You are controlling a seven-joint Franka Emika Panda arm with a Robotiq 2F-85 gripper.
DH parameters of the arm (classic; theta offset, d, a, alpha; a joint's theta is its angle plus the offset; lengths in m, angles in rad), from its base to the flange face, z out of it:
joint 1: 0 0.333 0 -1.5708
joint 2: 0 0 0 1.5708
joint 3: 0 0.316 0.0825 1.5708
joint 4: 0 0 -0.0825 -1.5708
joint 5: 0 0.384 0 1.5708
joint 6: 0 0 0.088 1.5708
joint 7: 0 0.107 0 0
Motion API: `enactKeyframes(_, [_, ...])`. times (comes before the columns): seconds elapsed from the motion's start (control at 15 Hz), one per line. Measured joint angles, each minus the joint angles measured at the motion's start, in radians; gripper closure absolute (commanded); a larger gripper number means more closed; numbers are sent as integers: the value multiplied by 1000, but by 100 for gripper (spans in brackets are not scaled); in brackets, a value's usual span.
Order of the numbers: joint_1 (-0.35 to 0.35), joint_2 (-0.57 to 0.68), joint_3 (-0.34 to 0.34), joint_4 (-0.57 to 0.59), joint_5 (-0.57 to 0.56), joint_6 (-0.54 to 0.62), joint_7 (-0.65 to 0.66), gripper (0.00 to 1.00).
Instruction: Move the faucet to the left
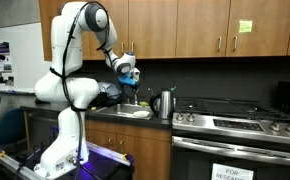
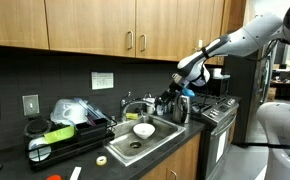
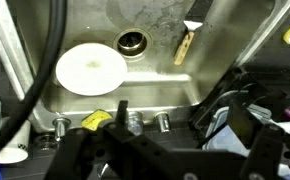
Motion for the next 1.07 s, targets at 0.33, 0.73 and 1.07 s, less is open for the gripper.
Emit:
enactKeyframes(0.33, [-9, 169, -2, 116, -57, -91, 69, 0])
enactKeyframes(0.73, [-64, 229, 41, 197, -159, -120, 114, 0])
enactKeyframes(1.07, [-441, 235, 438, 214, -248, -96, 119, 0])
